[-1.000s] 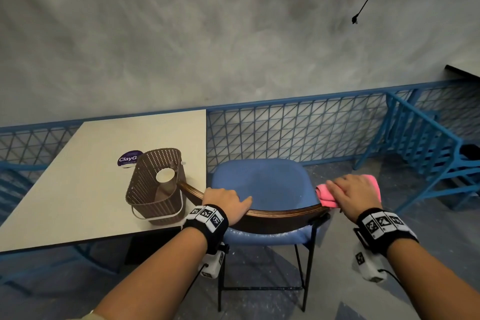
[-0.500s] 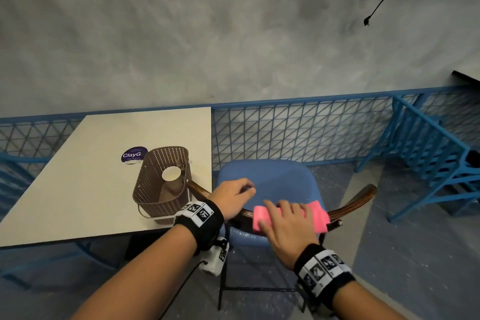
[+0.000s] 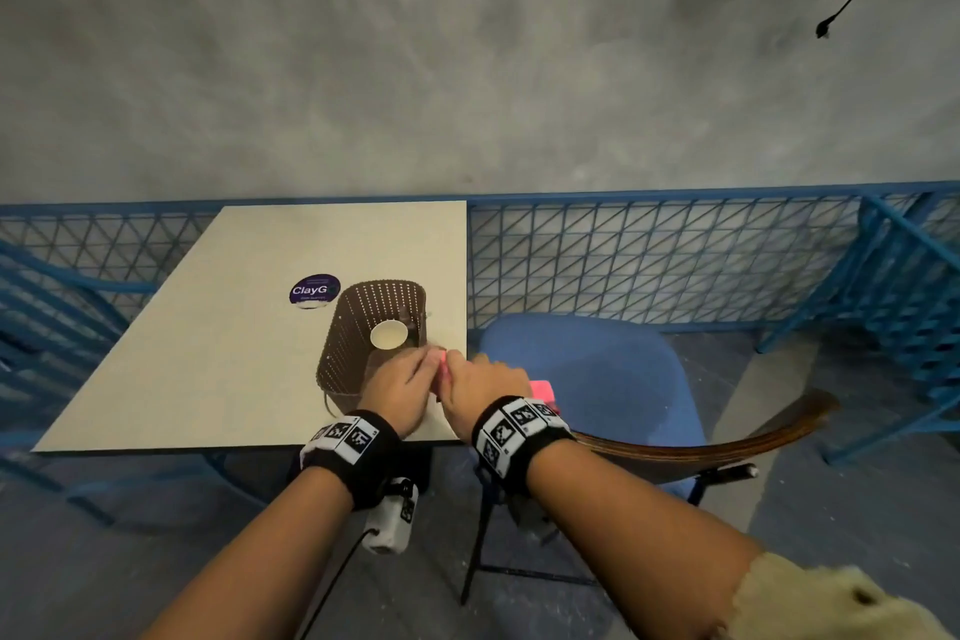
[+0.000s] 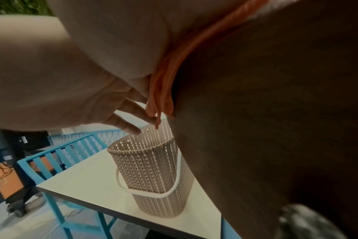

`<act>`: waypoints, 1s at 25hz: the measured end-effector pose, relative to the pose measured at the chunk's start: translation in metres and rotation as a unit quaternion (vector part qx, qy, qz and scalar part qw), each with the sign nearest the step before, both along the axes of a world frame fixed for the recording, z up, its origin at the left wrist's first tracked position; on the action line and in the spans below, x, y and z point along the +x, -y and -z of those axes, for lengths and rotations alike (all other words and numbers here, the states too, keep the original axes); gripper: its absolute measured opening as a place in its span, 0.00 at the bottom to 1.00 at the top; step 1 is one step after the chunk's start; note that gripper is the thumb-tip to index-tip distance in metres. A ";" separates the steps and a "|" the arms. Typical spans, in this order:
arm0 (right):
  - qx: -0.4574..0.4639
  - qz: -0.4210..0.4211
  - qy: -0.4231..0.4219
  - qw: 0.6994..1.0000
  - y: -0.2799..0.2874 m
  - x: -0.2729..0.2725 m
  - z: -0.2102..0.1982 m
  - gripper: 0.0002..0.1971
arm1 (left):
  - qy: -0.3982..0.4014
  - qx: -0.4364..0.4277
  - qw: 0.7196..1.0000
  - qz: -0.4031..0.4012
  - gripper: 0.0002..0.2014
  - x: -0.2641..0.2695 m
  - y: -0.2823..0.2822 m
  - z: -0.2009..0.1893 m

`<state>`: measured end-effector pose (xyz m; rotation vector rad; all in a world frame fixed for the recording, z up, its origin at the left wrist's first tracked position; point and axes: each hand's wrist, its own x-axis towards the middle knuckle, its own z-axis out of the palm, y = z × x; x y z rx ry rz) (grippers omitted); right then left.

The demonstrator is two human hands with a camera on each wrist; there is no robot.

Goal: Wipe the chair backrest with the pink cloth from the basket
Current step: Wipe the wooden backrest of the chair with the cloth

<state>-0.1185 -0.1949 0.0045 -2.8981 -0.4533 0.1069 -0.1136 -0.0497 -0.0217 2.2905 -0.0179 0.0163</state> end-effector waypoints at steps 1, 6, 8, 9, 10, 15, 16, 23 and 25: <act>-0.002 0.002 -0.016 1.000 -0.008 0.008 -0.002 0.18 | -0.010 -0.031 0.999 -0.006 0.26 -0.002 0.001 -0.002; 0.009 -0.021 -0.066 0.998 -0.022 0.021 -0.005 0.23 | -0.023 -0.031 0.999 -0.021 0.22 -0.004 0.001 -0.007; 0.028 -0.030 -0.054 0.998 -0.010 0.013 -0.001 0.22 | -0.016 -0.038 0.999 -0.011 0.22 -0.005 0.003 -0.003; 0.038 -0.033 -0.043 0.998 -0.003 0.007 0.002 0.21 | -0.009 -0.036 0.999 -0.008 0.23 -0.005 0.004 -0.002; 0.044 -0.036 -0.030 0.998 0.007 -0.002 0.003 0.19 | 0.003 -0.023 1.000 -0.007 0.24 -0.004 0.007 -0.001; -0.004 -0.058 0.095 0.994 0.081 -0.054 0.019 0.20 | 0.069 0.145 0.985 0.058 0.29 0.004 0.037 -0.004; -0.017 -0.060 0.121 0.991 0.100 -0.063 0.023 0.21 | 0.078 0.166 0.980 0.082 0.28 0.005 0.045 -0.004; 0.013 0.011 0.143 0.990 0.268 -0.082 0.039 0.25 | -0.010 0.324 0.940 0.105 0.22 -0.007 0.102 -0.009; 0.021 0.062 0.138 0.988 0.311 -0.072 0.043 0.28 | -0.014 0.355 0.930 0.093 0.23 -0.008 0.105 -0.012</act>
